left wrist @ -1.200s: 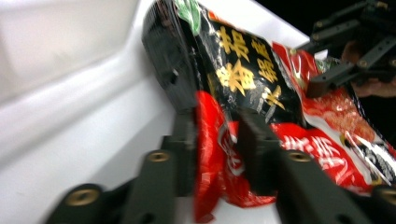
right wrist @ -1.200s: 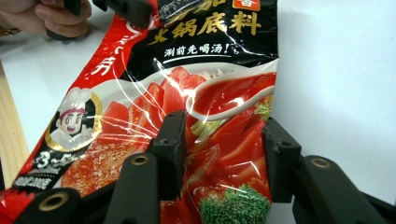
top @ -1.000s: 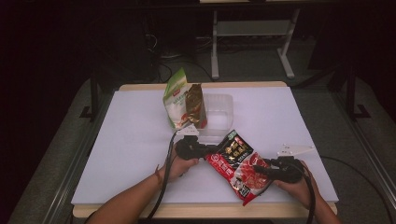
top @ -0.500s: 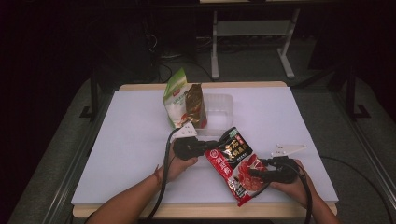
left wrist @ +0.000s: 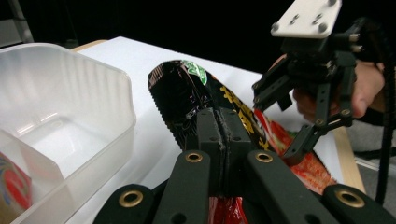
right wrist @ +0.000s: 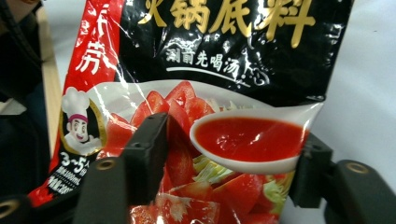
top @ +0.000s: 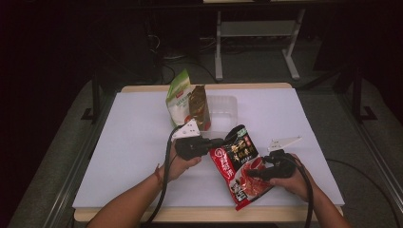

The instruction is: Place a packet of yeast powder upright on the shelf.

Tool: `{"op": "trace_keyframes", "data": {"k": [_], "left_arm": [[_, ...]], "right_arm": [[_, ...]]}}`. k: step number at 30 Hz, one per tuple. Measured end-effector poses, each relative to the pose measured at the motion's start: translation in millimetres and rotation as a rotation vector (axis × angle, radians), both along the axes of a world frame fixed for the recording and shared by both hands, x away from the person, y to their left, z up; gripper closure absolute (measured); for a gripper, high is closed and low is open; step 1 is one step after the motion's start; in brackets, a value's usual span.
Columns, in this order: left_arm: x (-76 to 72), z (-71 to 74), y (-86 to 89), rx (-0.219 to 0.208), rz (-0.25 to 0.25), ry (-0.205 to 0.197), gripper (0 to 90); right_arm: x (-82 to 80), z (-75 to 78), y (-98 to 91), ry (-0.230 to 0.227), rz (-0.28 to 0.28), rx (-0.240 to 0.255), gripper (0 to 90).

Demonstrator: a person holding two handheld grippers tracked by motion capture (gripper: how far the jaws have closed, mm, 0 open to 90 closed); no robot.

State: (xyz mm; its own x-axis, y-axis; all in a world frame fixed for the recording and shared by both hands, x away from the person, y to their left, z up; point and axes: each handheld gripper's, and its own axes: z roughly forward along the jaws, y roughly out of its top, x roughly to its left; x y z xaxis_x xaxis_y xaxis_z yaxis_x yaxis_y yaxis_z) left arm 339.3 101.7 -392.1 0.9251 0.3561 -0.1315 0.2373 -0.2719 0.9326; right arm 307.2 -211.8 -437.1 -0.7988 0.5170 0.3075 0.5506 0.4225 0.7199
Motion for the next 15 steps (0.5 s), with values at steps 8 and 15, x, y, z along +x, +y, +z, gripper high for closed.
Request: {"op": "trace_keyframes", "data": {"k": [8, 15], "left_arm": [[6.9, 6.5, 2.2, 0.001, -0.001, -0.014, 88.6], [3.6, 3.3, 8.8, -0.026, 0.034, -0.018, 68.9]], "right_arm": [[7.5, -1.8, -7.5, 0.005, -0.017, 0.082, 69.4], [-1.2, -1.2, -10.1, -0.054, -0.032, 0.126, 78.2]]}}
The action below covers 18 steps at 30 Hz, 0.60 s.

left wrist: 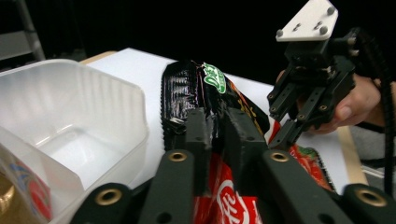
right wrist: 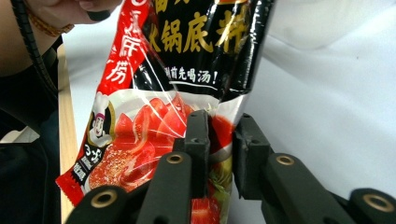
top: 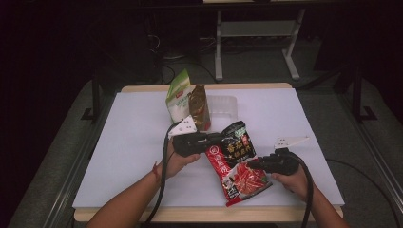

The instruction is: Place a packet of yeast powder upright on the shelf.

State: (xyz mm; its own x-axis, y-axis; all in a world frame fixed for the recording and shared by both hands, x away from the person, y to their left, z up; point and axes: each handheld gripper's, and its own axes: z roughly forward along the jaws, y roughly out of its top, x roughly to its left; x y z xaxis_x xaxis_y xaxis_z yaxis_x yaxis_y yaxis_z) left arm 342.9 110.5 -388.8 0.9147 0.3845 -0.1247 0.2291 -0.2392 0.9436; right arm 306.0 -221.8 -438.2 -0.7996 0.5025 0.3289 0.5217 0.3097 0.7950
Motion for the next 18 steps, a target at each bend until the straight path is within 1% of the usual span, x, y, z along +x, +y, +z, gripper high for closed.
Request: {"op": "trace_keyframes", "data": {"k": [1, 2, 3, 4, 5, 7, 8, 10, 12, 13, 14, 16, 17, 18], "left_arm": [[0.6, -0.4, 2.0, -0.001, 0.006, 0.019, 58.8], [0.9, -0.8, 4.0, -0.007, 0.004, 0.029, 52.8], [0.5, -1.5, 6.6, -0.011, 0.006, 0.036, 49.6], [0.1, -2.8, 8.5, -0.003, 0.021, 0.042, 41.6], [0.2, -5.6, 10.5, 0.006, 0.031, 0.066, 32.9], [0.2, -11.5, 13.0, 0.011, 0.037, 0.107, 25.7], [0.6, -14.4, 13.4, 0.027, 0.038, 0.118, 23.5], [0.6, -20.3, 12.1, 0.015, 0.002, 0.164, 21.7], [-0.9, -26.2, 5.8, 0.034, -0.035, 0.192, 21.2], [-2.5, -29.2, 1.8, 0.037, -0.056, 0.196, 21.9], [-4.3, -31.7, -2.6, 0.050, -0.061, 0.192, 24.1], [-5.5, -36.2, -10.5, 0.059, -0.099, 0.204, 26.0], [-6.0, -37.4, -13.6, 0.065, -0.101, 0.204, 27.6], [-5.8, -38.5, -16.2, 0.061, -0.117, 0.207, 32.5]], "right_arm": [[-1.0, 0.3, -0.2, -0.007, 0.001, 0.004, 78.6], [-1.8, 0.3, -0.6, -0.010, 0.001, 0.006, 78.8], [-2.1, 0.0, -1.0, -0.015, 0.002, 0.012, 79.0], [-3.0, -0.3, -1.6, -0.018, 0.001, 0.016, 79.0], [-3.7, -0.5, -2.0, -0.027, 0.000, 0.015, 79.0], [-5.1, -0.3, -2.5, -0.032, 0.000, 0.019, 79.0], [-5.4, -0.3, -2.7, -0.039, 0.002, 0.022, 79.0], [-6.4, -0.4, -2.2, -0.045, -0.002, 0.018, 78.8], [-6.7, -0.1, -1.9, -0.054, 0.002, 0.016, 78.7], [-6.8, 0.2, -1.8, -0.057, 0.003, 0.016, 78.6], [-7.1, 0.5, -1.5, -0.060, 0.004, 0.017, 78.6], [-7.6, 0.7, -1.1, -0.067, 0.004, 0.015, 78.3], [-7.6, 0.5, -0.9, -0.068, 0.002, 0.014, 78.1], [-7.8, 0.5, -0.9, -0.072, 0.002, 0.012, 77.9]]}}
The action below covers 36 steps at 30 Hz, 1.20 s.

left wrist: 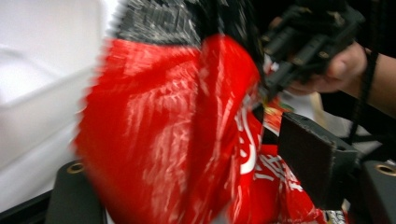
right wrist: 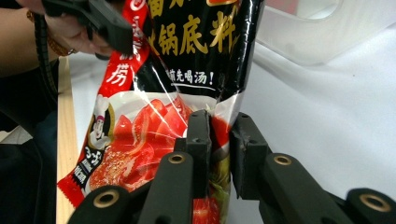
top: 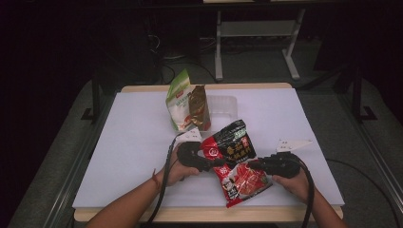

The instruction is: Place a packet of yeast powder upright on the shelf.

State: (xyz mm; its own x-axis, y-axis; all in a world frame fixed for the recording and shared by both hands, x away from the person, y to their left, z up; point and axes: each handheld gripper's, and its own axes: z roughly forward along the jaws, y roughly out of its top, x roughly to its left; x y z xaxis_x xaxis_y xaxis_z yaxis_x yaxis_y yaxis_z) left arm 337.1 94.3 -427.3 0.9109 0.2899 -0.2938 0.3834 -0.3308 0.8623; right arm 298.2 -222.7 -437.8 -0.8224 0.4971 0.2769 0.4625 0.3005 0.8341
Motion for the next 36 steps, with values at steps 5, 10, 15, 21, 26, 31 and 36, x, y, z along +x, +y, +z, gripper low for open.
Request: {"op": "trace_keyframes", "data": {"k": [5, 10, 15, 21, 26, 31, 36], "left_arm": [[-0.1, 1.4, -3.0, -0.047, -0.006, -0.030, 50.1], [1.8, 1.1, -1.1, -0.075, 0.016, 0.003, 65.7], [0.9, 3.0, -0.1, -0.074, 0.026, 0.013, 67.3], [-4.5, 13.9, 0.8, -0.101, 0.011, -0.013, 71.8], [-7.4, 19.1, 4.3, -0.119, 0.015, -0.019, 75.0], [-9.1, 21.9, 5.8, -0.135, 0.016, -0.014, 78.3], [-14.2, 27.0, 5.8, -0.154, 0.021, -0.026, 79.9]], "right_arm": [[-1.6, 1.3, 2.5, -0.021, -0.011, -0.025, 75.0], [-2.7, 0.8, 3.3, -0.019, -0.033, -0.037, 68.2], [-6.6, 4.4, 2.7, -0.037, -0.047, -0.094, 53.4], [-11.0, 9.5, -5.8, -0.037, -0.043, -0.087, 45.5], [-13.4, 16.4, -18.5, -0.052, -0.066, -0.067, 40.6], [-14.2, 18.8, -35.9, -0.071, -0.140, -0.066, 39.9], [-11.1, 12.7, -43.2, -0.058, -0.209, -0.091, 38.4]]}}
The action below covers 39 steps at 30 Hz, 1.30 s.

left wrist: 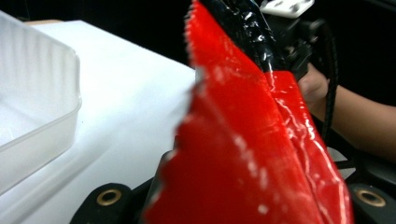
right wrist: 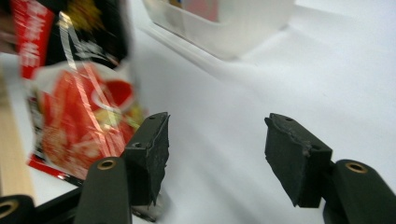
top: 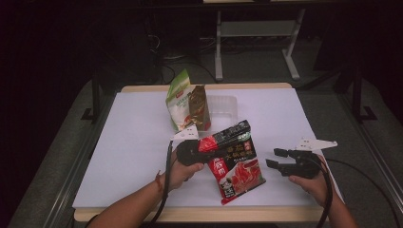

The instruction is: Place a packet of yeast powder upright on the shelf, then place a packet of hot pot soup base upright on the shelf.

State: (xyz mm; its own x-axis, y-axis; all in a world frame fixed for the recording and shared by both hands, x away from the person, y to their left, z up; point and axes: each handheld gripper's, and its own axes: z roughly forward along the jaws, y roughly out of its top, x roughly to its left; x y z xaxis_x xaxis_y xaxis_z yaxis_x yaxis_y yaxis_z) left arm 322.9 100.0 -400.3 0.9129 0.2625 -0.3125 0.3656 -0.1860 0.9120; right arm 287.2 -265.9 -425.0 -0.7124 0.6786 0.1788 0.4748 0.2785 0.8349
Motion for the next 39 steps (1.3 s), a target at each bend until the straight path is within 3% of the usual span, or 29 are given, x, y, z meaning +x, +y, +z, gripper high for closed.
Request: {"op": "trace_keyframes", "data": {"k": [6, 18, 26, 39], "left_arm": [[-7.2, 9.6, 2.0, -0.013, 0.031, -0.034, 81.1], [-7.3, 28.7, 20.4, -0.032, 0.135, -0.108, 81.7], [-4.3, 45.8, 36.7, -0.033, 0.256, -0.178, 81.2], [7.7, 63.4, 54.1, -0.074, 0.373, -0.202, 80.9]], "right_arm": [[1.9, -4.5, 2.8, 0.007, -0.012, -0.040, 37.3], [1.9, -7.2, 1.8, 0.017, -0.027, -0.037, 34.9], [1.3, -8.2, 4.7, 0.000, -0.026, -0.053, 32.5], [1.1, -8.3, 6.1, -0.023, -0.027, -0.049, 22.1]]}}
